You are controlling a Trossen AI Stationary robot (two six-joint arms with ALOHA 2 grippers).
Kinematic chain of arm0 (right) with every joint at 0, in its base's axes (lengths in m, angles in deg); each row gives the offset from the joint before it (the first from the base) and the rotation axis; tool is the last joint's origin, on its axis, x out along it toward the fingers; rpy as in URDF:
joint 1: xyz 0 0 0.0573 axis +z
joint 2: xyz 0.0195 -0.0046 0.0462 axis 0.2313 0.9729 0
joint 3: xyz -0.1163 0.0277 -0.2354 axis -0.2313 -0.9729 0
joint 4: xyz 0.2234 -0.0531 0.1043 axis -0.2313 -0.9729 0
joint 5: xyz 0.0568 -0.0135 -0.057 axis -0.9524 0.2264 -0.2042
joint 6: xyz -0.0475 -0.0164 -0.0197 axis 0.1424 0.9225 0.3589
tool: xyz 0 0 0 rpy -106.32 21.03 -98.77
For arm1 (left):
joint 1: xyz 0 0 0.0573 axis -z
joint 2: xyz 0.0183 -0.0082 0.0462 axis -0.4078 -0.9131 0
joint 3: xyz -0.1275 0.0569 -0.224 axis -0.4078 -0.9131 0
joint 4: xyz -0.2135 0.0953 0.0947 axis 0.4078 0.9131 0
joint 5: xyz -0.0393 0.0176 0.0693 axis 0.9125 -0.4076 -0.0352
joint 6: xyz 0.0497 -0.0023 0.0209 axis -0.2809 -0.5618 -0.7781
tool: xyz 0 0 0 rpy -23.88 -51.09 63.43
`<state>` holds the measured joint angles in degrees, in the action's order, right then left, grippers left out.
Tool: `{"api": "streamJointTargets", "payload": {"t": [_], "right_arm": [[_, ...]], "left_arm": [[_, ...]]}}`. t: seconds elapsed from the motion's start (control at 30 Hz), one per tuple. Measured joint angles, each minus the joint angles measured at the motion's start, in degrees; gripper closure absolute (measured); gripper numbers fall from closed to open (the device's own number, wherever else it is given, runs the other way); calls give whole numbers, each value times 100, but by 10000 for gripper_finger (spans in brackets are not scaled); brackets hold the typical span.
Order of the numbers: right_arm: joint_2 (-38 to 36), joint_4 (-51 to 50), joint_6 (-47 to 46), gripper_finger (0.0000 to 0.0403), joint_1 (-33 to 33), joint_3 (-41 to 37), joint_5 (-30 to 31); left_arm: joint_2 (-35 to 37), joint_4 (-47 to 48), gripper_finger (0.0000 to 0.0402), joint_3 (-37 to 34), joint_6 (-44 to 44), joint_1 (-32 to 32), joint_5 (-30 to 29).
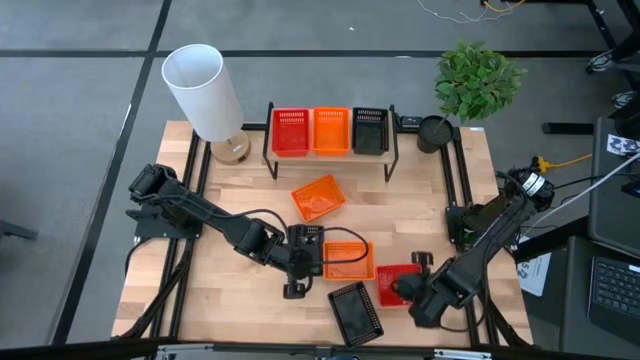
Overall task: Stack baskets on shelf by color
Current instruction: Remove the top red basket from the red basket
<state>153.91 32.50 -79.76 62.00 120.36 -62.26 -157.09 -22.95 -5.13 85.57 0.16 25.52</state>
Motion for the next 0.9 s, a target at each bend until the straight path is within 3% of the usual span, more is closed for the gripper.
{"api": "streamJointTargets", "payload": {"t": [0.13,0.3,0.9], "right_arm": [[0,740,13,323,80,0,-143],[31,827,-66,292,105,0,52],[766,899,-131,287,102,-2,17]], "left_arm": [[-1,19,400,0,-34,22,4],[-2,28,400,0,-34,33,7],[-1,68,395,0,-34,92,83]]}}
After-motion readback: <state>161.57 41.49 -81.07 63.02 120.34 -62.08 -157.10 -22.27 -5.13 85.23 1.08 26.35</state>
